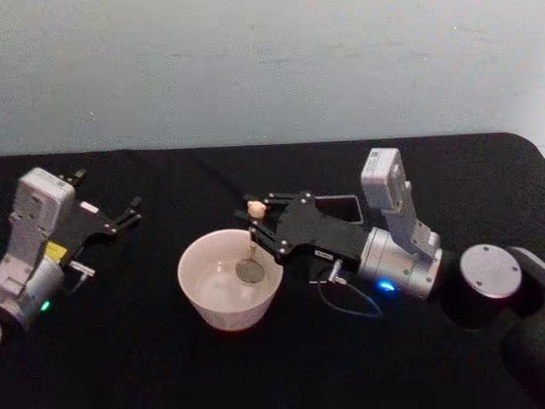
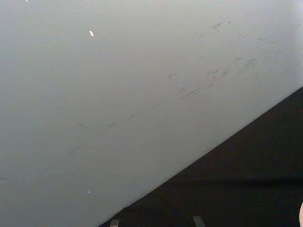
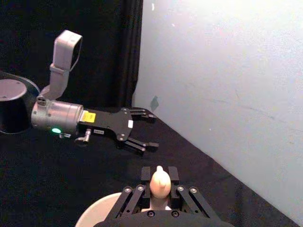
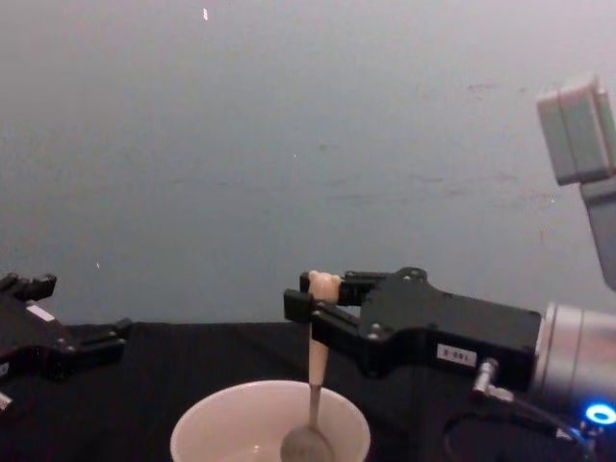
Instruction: Pick up the stirring spoon with one hand, stir inside the cup, then place it back in its original position.
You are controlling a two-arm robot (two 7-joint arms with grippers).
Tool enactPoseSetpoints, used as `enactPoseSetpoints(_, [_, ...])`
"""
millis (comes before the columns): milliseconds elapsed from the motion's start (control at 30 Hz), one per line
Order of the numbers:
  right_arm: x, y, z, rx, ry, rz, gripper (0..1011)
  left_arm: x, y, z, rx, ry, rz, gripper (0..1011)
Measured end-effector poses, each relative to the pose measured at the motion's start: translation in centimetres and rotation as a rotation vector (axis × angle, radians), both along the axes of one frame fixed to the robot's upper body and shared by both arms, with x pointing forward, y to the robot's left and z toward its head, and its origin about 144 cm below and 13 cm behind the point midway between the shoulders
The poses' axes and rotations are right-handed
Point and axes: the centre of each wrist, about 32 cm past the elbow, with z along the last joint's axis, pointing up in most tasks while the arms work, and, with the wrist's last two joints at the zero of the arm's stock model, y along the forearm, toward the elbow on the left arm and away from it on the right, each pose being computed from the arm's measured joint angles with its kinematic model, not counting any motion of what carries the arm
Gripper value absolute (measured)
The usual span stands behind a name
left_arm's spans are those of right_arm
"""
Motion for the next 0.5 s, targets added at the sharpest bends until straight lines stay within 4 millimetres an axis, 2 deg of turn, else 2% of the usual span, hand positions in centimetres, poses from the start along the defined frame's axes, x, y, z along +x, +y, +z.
enactPoseSetpoints(233, [-0.7, -0.2, 0.0, 0.004, 0.006, 0.017, 212, 0.0, 0.0, 0.0, 0.000, 0.000, 0.000, 1001])
enactPoseSetpoints(500, [-1.2, 0.7, -0.2, 0.002, 0.015, 0.067, 212, 0.0, 0.0, 0.0, 0.000, 0.000, 0.000, 1001])
